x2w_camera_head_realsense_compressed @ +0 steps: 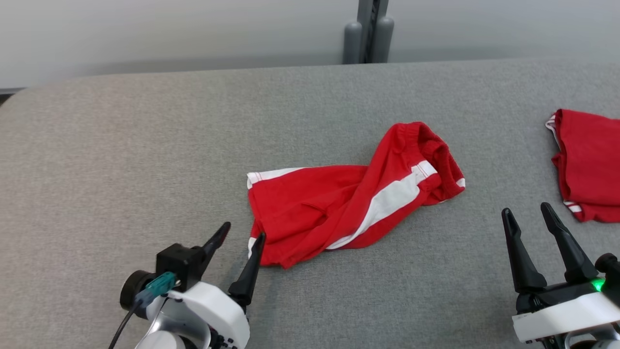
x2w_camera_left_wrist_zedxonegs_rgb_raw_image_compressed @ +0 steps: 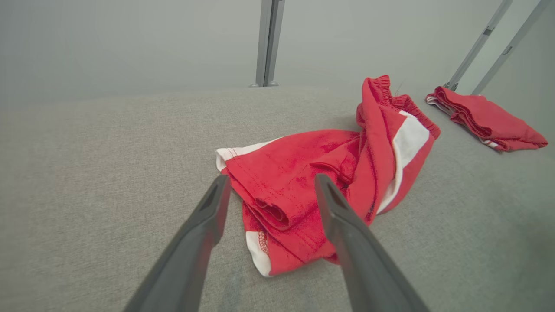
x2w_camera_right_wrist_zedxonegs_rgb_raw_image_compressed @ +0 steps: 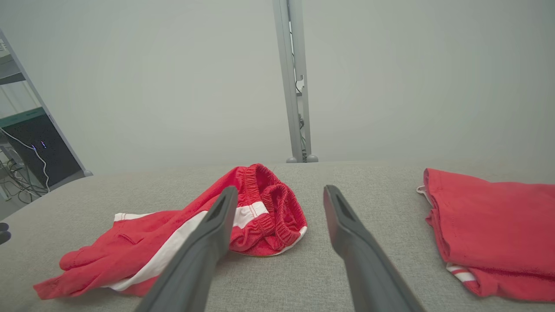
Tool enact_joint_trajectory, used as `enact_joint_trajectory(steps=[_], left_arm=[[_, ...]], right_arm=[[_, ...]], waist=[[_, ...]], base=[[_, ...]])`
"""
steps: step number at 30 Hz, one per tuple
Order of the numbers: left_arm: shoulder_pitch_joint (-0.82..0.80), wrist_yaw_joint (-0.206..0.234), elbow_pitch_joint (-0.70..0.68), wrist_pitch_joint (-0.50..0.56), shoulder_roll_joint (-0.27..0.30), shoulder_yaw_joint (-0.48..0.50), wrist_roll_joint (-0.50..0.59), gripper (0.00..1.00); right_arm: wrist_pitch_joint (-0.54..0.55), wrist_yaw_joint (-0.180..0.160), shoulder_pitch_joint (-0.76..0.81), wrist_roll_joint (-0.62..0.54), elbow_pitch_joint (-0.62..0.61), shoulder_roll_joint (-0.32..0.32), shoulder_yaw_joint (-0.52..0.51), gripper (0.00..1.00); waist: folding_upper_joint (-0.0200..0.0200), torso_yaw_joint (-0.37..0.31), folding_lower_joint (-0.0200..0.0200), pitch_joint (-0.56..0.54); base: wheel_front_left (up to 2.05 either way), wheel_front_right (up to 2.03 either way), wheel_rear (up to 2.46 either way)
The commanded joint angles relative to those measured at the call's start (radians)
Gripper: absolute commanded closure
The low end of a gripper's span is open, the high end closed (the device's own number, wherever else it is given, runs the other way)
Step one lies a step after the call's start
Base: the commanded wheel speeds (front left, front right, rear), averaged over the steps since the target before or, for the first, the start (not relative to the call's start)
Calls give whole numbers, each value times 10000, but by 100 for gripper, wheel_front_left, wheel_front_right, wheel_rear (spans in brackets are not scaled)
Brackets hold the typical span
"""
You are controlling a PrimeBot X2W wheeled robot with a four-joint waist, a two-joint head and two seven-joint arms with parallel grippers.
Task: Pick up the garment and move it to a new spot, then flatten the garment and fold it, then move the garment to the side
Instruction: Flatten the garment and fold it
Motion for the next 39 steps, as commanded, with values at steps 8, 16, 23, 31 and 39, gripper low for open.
enact_joint_trajectory(steps=[8,16,23,31,39], left_arm=[[-698,-337,1080,494,-169,-405,-175,0],[-1228,-678,1666,97,-96,-734,-66,100],[-1129,-485,1119,-430,140,-664,187,100],[-1053,-2,-417,-773,609,-237,449,100],[-2145,88,-1246,-527,898,44,617,100]], right_arm=[[-254,3,-346,227,265,-70,155,0],[-428,3,-515,328,457,-107,165,0],[-567,3,-437,379,489,-59,75,0],[-614,3,-350,378,439,-55,-4,0],[-613,3,-651,446,167,-146,11,0]], waist=[[-1,-473,0,530],[-1,-642,0,648],[-1,-559,0,576],[-1,-399,0,427],[-1,-454,0,942]], base=[[0,0,0],[0,0,0],[0,0,0],[0,0,0],[0,0,0]])
